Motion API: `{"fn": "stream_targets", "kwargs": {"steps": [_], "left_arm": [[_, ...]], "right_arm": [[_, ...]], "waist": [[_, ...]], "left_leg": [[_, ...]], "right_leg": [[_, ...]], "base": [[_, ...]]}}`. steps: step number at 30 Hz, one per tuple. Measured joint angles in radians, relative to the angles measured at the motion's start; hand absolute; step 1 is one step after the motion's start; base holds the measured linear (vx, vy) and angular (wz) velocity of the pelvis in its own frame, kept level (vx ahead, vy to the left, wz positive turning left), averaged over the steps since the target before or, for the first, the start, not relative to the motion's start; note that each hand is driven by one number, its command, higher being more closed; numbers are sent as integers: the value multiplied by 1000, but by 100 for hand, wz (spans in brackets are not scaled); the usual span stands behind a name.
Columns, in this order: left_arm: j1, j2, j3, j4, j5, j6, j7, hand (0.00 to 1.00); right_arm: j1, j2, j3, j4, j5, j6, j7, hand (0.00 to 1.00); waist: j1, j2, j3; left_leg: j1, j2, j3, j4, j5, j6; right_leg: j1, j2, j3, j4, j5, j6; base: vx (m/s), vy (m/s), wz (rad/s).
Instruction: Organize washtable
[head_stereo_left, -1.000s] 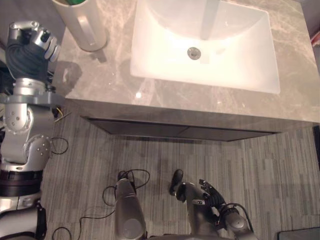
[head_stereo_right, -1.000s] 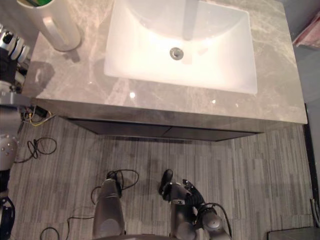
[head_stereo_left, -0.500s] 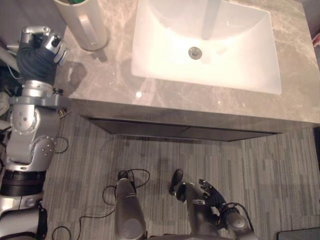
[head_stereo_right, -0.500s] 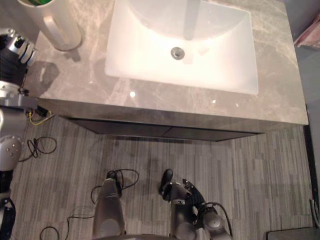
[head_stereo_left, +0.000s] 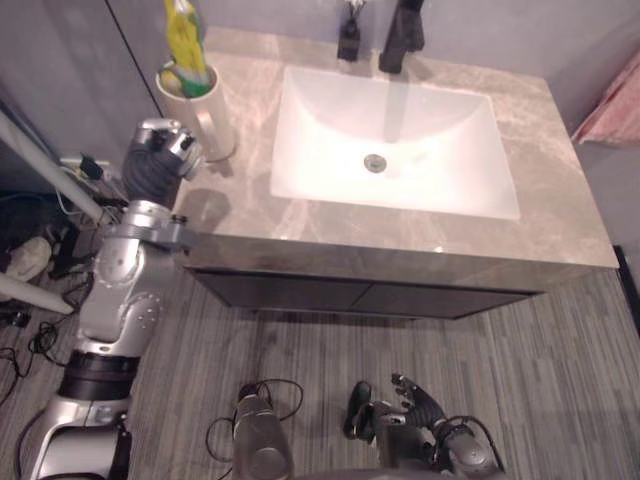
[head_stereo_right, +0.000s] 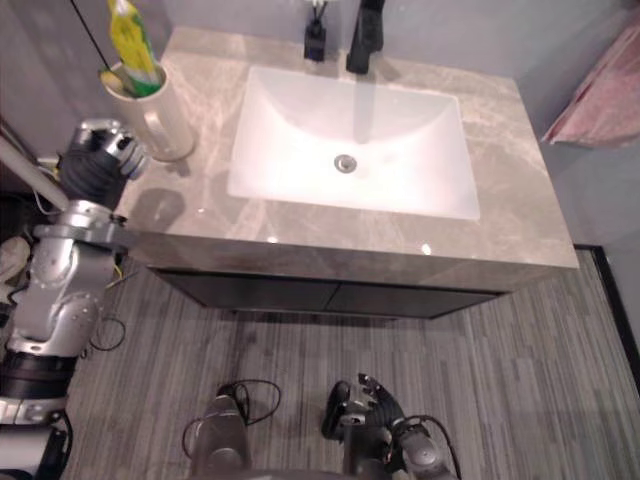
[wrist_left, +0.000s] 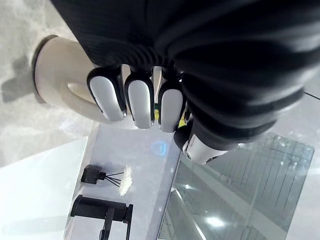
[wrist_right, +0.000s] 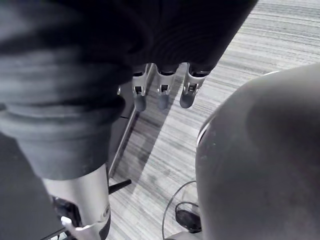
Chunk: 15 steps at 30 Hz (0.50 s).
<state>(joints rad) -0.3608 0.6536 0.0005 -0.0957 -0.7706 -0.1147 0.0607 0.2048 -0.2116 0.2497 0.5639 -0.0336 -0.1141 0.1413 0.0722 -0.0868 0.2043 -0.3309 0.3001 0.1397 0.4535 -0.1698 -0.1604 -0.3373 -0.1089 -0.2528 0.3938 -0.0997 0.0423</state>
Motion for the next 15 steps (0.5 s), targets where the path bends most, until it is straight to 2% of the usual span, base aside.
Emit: {"fn": "stream_targets", "kwargs": {"steps": [3, 10, 15], "left_arm": [[0, -28, 0, 32, 10, 6, -7, 100], [53, -32, 8, 74, 37, 23, -16, 100], [87, -32, 13, 77, 38, 24, -18, 100]], "right_arm": [[1, 4, 1, 43, -17, 8, 9, 0], [-3, 18, 6, 120, -17, 10, 14, 0], [-5, 22, 5, 141, -19, 11, 14, 0]], "waist": [[-2, 0, -33], [0, -6, -85], [-1, -8, -90]], "left_leg": [[20, -5, 1, -28, 14, -3], [91, -31, 1, -136, 56, -7], [101, -37, 4, -154, 63, -5]], "right_leg": [[21, -1, -6, -20, 2, 2], [73, -9, -25, -71, 6, 6], [91, -6, -24, -109, 29, 7]], "base": [[54, 5, 7], [69, 1, 9], [20, 8, 0]]}}
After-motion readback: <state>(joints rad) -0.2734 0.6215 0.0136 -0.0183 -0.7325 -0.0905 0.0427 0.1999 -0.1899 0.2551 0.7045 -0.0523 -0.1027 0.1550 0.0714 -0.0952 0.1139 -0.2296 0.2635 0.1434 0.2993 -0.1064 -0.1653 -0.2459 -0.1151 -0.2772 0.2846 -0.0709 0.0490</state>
